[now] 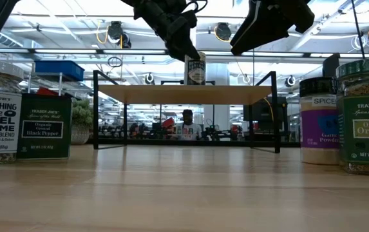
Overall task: Shelf spices
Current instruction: Remove the golden seasoning bottle from the shelf
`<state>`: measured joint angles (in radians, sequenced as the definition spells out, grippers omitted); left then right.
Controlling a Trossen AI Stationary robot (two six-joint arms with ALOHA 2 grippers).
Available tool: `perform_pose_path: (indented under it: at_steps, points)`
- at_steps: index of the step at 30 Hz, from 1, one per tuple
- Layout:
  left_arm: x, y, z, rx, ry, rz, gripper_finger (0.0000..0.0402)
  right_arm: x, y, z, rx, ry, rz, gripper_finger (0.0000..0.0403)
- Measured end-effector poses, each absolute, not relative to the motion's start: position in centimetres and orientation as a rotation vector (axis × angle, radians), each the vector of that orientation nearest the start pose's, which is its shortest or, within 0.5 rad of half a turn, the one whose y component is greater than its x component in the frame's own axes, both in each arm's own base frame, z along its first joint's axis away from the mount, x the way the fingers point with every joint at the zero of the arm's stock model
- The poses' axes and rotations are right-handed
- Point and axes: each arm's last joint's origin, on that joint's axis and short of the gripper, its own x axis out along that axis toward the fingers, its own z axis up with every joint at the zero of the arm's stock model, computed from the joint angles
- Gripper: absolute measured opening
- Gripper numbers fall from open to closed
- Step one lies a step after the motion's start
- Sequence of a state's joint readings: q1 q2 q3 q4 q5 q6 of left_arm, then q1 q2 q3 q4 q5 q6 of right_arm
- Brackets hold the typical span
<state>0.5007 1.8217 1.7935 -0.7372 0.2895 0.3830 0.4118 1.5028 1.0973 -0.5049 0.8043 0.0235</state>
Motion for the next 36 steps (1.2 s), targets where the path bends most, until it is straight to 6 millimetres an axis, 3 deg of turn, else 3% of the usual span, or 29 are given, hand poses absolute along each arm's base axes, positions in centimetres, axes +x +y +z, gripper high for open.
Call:
perform_pose_path:
  at_steps: [6, 14, 20, 30, 36]
  points:
    - [35.5, 18.3, 34.6, 0.056, 0.746, 0.051, 0.0288, 28.8, 10.3, 25.6, -0.501, 0.747, -0.374, 0.0254]
    - [35.7, 17.6, 34.4, 0.03, 0.762, 0.045, 0.0326, 28.8, 10.3, 25.6, -0.501, 0.748, -0.374, 0.0254]
    - [35.8, 17.5, 34.4, 0.04, 0.757, 0.041, 0.0331, 28.8, 10.3, 25.6, -0.501, 0.748, -0.374, 0.0254]
    - [35.8, 17.5, 34.4, 0.063, 0.764, 0.033, 0.0286, 28.8, 10.3, 25.6, -0.501, 0.748, -0.374, 0.0254]
    - [35.8, 17.5, 34.4, 0.063, 0.764, 0.032, 0.0282, 28.8, 10.3, 25.6, -0.501, 0.747, -0.374, 0.0254]
